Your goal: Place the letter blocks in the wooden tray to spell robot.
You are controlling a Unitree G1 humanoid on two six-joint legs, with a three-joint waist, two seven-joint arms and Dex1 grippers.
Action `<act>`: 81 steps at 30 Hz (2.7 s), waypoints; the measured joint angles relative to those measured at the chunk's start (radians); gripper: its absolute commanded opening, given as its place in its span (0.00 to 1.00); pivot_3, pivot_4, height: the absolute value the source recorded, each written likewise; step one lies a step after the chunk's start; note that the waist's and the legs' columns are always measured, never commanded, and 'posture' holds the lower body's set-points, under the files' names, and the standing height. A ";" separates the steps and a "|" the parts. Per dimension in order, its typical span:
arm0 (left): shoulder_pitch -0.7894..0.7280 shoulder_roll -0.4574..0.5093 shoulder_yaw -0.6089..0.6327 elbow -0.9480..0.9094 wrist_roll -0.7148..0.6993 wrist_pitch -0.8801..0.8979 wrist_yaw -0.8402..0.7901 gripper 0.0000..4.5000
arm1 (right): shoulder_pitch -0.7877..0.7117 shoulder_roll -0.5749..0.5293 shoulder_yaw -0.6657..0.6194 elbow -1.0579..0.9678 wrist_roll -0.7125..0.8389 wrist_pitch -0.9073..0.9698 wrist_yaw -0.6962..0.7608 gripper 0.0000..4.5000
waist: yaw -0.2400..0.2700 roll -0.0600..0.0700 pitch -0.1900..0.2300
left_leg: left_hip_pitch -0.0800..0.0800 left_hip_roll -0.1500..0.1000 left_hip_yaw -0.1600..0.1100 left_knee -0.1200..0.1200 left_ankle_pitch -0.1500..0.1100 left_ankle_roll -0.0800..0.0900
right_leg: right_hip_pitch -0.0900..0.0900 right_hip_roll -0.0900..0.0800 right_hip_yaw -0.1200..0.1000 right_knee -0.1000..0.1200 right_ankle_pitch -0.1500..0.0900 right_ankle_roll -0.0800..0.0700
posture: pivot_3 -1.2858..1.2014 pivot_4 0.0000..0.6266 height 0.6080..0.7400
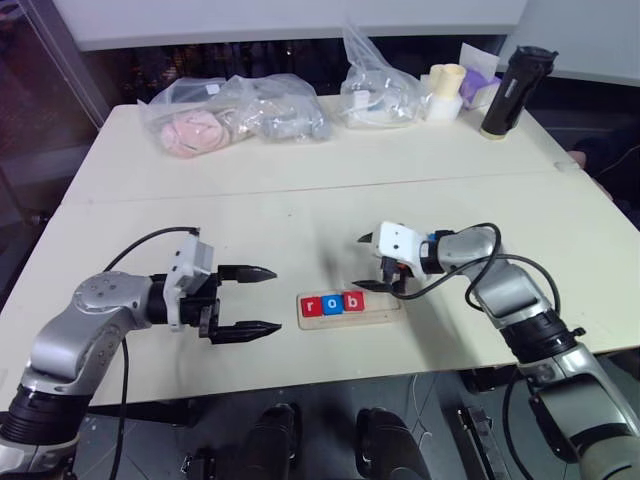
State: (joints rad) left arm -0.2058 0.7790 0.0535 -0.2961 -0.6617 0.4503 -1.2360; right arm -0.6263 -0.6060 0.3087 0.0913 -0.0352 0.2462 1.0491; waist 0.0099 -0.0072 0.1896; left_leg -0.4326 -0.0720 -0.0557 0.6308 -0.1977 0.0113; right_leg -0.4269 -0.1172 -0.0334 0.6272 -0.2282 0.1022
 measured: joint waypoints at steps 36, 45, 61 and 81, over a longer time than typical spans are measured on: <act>0.000 -0.015 -0.003 0.000 0.004 0.000 0.009 1.00 | 0.023 0.011 0.024 -0.005 -0.020 -0.014 0.003 0.99 | 0.000 0.000 0.000 | 0.000 0.000 0.000 0.000 0.000 0.000 | 0.000 0.000 0.000 0.000 0.000 0.000 | 0.52 0.24 0.88; 0.000 -0.018 -0.004 0.000 0.005 0.000 0.011 1.00 | 0.023 0.025 0.025 -0.005 -0.025 -0.011 -0.029 0.99 | 0.000 0.000 0.000 | 0.000 0.000 0.000 0.000 0.000 0.000 | 0.000 0.000 0.000 0.000 0.000 0.000 | 0.52 0.24 0.88; -0.005 -0.034 -0.012 0.001 0.019 -0.003 0.012 1.00 | -0.091 0.189 -0.159 0.104 -0.099 0.390 -0.484 0.99 | -0.002 0.000 0.000 | 0.000 0.000 0.000 -0.002 0.001 -0.001 | -0.002 0.000 0.001 0.002 0.000 0.000 | 0.52 0.24 0.88; -0.013 -0.045 -0.036 0.013 0.033 -0.008 0.009 1.00 | -0.162 0.629 -0.526 -0.005 -0.057 0.998 -1.046 0.99 | -0.025 0.001 0.000 | 0.000 0.000 0.000 -0.002 0.001 -0.001 | -0.002 0.002 0.001 0.003 0.000 0.000 | 0.52 0.24 0.88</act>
State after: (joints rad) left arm -0.2187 0.7337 0.0179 -0.2835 -0.6282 0.4428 -1.2268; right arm -0.7885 0.0229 -0.2174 0.0860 -0.0917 1.2438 0.0027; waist -0.0146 -0.0062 0.1892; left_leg -0.4324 -0.0722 -0.0561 0.6290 -0.1965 0.0098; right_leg -0.4294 -0.1151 -0.0325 0.6307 -0.2280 0.1021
